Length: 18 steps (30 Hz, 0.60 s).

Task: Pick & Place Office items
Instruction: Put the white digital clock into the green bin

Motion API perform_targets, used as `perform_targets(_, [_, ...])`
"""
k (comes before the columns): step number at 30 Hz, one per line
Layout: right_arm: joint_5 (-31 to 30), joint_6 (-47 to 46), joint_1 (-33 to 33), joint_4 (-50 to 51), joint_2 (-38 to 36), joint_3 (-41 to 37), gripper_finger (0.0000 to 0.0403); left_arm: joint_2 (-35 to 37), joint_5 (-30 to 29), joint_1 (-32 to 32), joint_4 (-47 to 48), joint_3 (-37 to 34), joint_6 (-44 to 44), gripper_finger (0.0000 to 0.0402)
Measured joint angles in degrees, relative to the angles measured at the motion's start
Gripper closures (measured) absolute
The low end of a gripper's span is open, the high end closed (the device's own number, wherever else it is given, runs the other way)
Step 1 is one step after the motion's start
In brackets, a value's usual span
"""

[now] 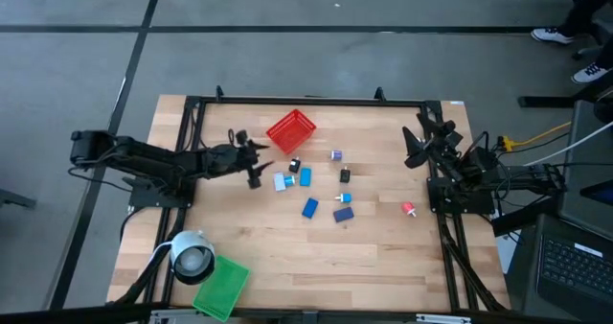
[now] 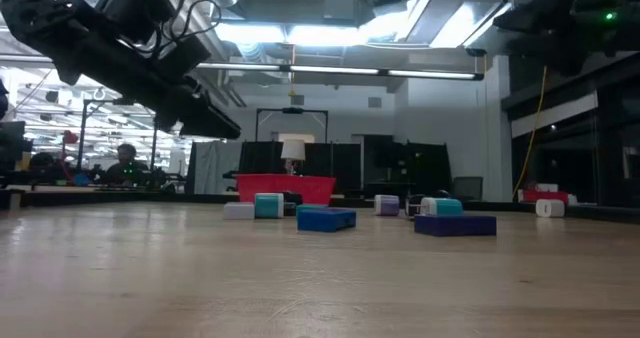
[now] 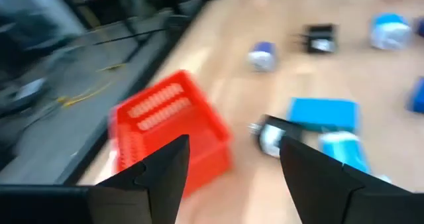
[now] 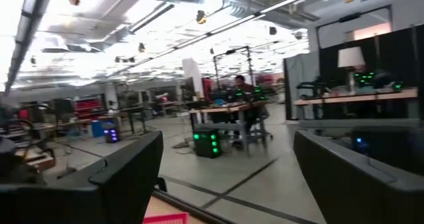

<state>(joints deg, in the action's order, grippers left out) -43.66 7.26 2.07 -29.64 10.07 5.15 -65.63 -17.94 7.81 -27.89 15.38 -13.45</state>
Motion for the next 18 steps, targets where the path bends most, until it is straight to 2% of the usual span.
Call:
perform_targets(3, [0.0, -0.4, 0.0, 0.1, 0.0, 0.0, 0.0058, -1.6, 4.4, 0.0, 0.2, 0.1, -2.3, 0.016])
perform_targets(6, [0.3, -0.4, 0.0, 0.1, 0.0, 0.0, 0.0058, -4.0, 6.1, 0.0, 4.1, 2.4, -3.7, 0.0156])
perform_targets(10, [1.7, -1.0, 0.0, 0.1, 0.0, 0.0, 0.0058, -9.2, 5.6, -1.4, 10.7, 6.9, -5.2, 0.0154])
perform_targets(14, [2.8, -2.6, 0.0, 0.1, 0.0, 0.0, 0.0058, -14.2, 2.3, -3.6, 15.7, 12.0, -8.9, 0.0154])
perform_targets(18, [2.8, -3.1, 0.0, 0.2, 0.3, 0.0, 0.0058, -17.1, 1.4, -5.3, 24.4, 17.6, -10.2, 0.0154])
